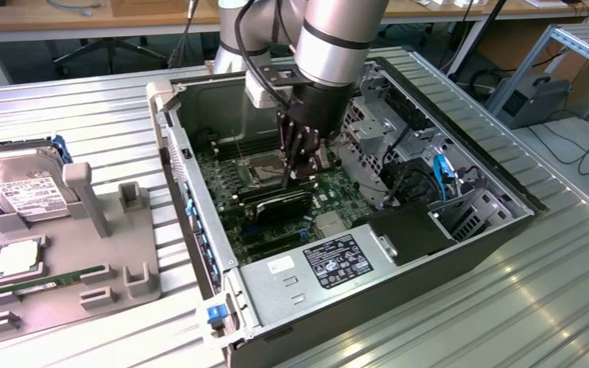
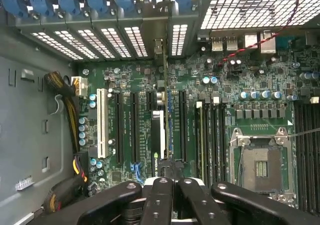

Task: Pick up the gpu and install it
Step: 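Press down on the gpu until it lock into place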

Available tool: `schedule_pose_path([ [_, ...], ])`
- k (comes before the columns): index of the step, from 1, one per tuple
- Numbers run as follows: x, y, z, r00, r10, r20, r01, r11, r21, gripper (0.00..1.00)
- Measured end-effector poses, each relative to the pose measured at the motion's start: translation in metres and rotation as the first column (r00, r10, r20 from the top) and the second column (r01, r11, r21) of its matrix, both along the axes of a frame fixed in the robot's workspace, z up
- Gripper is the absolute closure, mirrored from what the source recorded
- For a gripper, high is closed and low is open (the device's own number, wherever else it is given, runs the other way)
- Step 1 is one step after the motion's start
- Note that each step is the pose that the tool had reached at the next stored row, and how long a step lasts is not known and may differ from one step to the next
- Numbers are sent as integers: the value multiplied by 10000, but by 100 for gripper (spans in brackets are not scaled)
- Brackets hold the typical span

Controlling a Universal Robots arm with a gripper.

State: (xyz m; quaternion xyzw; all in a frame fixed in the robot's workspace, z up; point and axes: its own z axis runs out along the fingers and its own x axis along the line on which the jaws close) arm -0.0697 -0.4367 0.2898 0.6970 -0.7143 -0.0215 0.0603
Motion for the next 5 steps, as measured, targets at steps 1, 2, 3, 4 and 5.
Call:
schedule_pose_path([
  [1, 0, 0, 0, 10000, -1, 0, 1, 10000, -1, 89],
  [2, 0, 0, 1, 10000, 0, -2, 0, 10000, -2, 89],
  [3, 1, 0, 1, 10000, 0, -1, 0, 10000, -3, 89],
  [4, 1, 0, 1, 10000, 0, -1, 0, 10000, -3, 89],
  [5, 1, 0, 1, 10000, 0, -1, 0, 10000, -2, 89],
])
